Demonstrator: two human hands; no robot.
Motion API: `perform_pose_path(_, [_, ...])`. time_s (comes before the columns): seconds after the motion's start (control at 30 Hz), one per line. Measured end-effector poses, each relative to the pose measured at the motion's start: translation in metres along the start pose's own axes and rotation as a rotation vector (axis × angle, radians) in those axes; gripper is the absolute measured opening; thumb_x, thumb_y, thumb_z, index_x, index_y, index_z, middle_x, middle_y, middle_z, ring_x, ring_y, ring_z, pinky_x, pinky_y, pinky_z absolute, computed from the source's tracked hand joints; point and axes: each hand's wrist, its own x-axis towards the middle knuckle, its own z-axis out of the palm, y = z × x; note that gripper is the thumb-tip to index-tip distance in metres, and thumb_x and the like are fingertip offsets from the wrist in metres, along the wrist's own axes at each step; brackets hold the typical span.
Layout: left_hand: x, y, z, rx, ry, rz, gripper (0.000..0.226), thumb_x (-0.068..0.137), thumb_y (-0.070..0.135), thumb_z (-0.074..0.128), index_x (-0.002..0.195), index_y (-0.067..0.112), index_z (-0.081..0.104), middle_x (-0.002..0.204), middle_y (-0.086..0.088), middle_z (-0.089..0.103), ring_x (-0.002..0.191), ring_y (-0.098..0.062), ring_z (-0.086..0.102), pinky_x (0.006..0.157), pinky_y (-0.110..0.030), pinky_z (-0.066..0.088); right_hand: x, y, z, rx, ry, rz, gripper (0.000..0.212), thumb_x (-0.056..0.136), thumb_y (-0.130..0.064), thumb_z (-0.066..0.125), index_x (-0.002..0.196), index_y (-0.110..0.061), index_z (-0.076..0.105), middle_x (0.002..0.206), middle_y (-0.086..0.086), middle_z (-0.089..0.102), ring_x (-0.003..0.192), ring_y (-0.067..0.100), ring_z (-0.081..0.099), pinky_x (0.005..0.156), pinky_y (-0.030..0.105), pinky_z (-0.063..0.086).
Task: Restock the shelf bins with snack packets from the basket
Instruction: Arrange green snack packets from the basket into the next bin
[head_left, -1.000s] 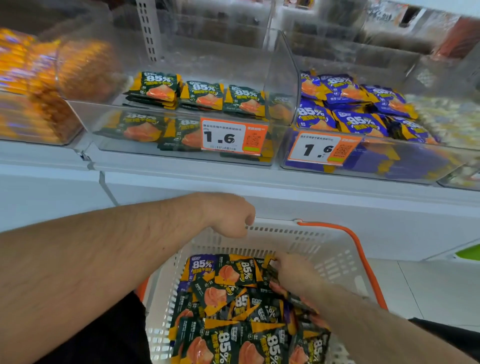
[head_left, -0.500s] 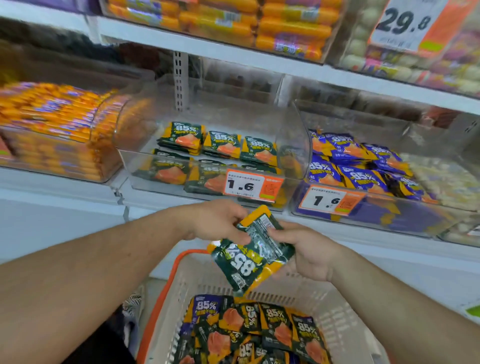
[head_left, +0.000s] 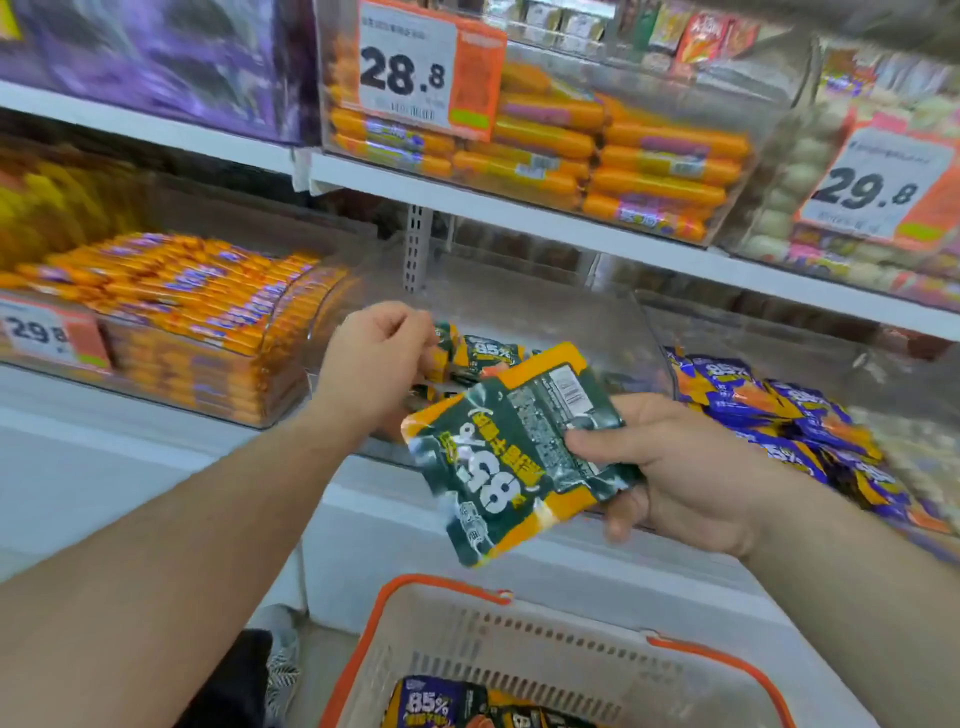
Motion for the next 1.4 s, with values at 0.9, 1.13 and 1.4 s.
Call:
perform_pose_path(0.9, [0.009, -0.029, 0.017, 0.988, -0.217, 0.223, 0.024, 0.095, 0.034, 0.042, 0.098, 0.028, 0.065, 0.068, 0.006, 0.047, 0.069, -0.023, 0.050, 0.060, -0.027, 0.033, 0.239, 0.006, -0.026, -1.540, 0.191, 0.129, 0.041, 0.104, -0.020, 0.036, 0.143, -0.013, 0.046, 0.146, 0.014, 0.047, 0.128, 0.030, 0.048, 0.097, 0.031, 0.045])
perform_pose_path(1.13, [0.010, -0.029, 0.016, 0.981, -0.208, 0.235, 0.026, 0.095, 0.035, 0.041, 0.096, 0.025, 0.065, 0.078, 0.002, 0.062, 0.072, -0.025, 0.057, 0.056, -0.027, 0.031, 0.239, 0.002, -0.022, -1.494, 0.086, 0.190, 0.063, 0.102, -0.048, 0.038, 0.154, -0.014, 0.029, 0.162, 0.008, 0.023, 0.146, 0.028, 0.027, 0.114, 0.036, 0.029])
perform_pose_path(1.4, [0.009, -0.026, 0.017, 0.963, -0.222, 0.199, 0.020, 0.094, 0.034, 0.042, 0.088, 0.029, 0.060, 0.071, 0.006, 0.052, 0.070, -0.022, 0.050, 0.058, -0.028, 0.031, 0.246, 0.015, -0.030, -1.462, 0.149, 0.186, 0.072, 0.099, -0.060, 0.036, 0.158, -0.023, 0.015, 0.164, 0.005, 0.017, 0.148, 0.028, 0.022, 0.116, 0.040, 0.025])
